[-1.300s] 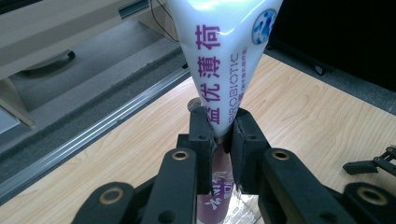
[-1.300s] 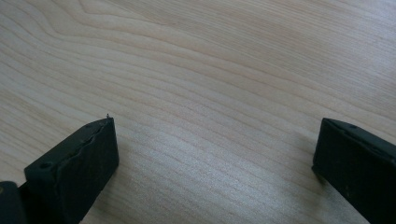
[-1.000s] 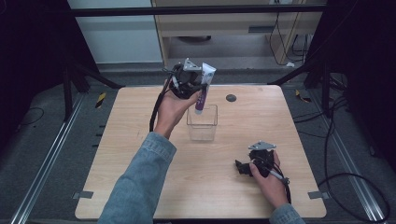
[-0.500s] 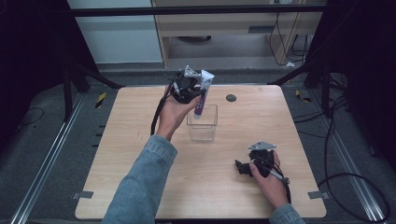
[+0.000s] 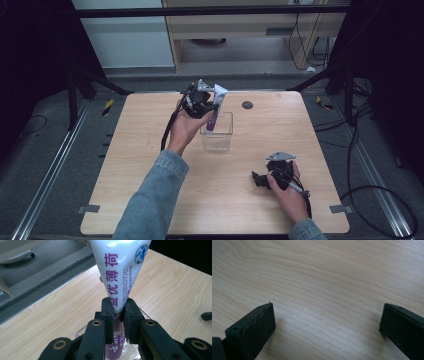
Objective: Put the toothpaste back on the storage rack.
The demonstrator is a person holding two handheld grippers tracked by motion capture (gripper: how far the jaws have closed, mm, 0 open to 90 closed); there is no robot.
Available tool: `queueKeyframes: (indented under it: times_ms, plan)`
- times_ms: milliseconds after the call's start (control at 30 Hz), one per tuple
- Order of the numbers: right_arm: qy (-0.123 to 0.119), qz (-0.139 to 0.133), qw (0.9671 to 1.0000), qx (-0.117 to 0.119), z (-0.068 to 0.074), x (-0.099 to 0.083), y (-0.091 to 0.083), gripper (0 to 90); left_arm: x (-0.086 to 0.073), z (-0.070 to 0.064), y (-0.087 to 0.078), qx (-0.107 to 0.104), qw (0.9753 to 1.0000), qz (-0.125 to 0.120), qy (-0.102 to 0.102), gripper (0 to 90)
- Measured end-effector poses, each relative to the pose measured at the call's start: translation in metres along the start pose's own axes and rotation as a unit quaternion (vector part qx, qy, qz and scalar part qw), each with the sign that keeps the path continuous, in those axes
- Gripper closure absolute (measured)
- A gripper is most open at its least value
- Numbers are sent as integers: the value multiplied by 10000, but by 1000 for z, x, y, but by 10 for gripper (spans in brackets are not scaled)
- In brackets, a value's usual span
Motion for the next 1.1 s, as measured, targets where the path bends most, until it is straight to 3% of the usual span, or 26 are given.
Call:
queueKeyframes:
  times_ms: [167, 467, 1100]
  plan:
    - [12, 2, 10000, 1, 0, 0, 0, 4, -5, -3, 5, 59, 9999, 103, 123, 798]
    - [21, 3, 10000, 6, 0, 0, 0, 4, -16, -3, 11, -24, 9998, 184, -11, 798]
    - [18, 3, 10000, 3, 0, 0, 0, 4, -27, -3, 17, -78, 9995, 310, -8, 798]
Point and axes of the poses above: each handheld gripper's, and its own axes: y roughly forward along the jaws, x roughly out of its top, z roughly to its left, the point moved 7 cm from there along y, roughly forward along the jaws, and after that the axes turned 2 degrees about x, right-handed, at the moved point
